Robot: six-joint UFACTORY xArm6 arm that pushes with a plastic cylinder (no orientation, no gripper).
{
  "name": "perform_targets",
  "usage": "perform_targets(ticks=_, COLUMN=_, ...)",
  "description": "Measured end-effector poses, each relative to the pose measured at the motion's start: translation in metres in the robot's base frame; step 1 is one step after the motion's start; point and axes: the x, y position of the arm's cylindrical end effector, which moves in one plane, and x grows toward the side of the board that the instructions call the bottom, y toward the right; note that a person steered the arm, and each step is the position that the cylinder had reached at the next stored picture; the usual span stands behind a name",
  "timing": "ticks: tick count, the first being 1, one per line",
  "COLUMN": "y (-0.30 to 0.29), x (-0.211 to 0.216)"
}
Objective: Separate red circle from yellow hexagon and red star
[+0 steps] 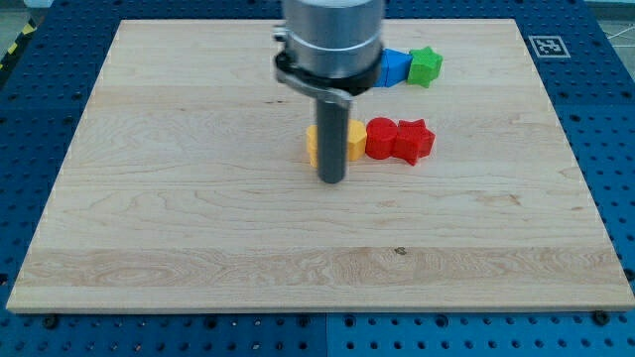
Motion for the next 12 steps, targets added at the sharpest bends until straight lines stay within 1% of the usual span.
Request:
perform_targets(ticks=1, y=0.042, x=-0.003)
perform_targets(ticks=2, y=0.061, x=-0.006)
perform_targets(ticks=4, y=0.063, x=-0.06)
perform_targets(ticks=6, y=0.069, x=-0.079)
perform_targets(ticks=8, y=0.065, x=-0.084)
perform_targets(ticks=12, y=0.013, x=-0.084)
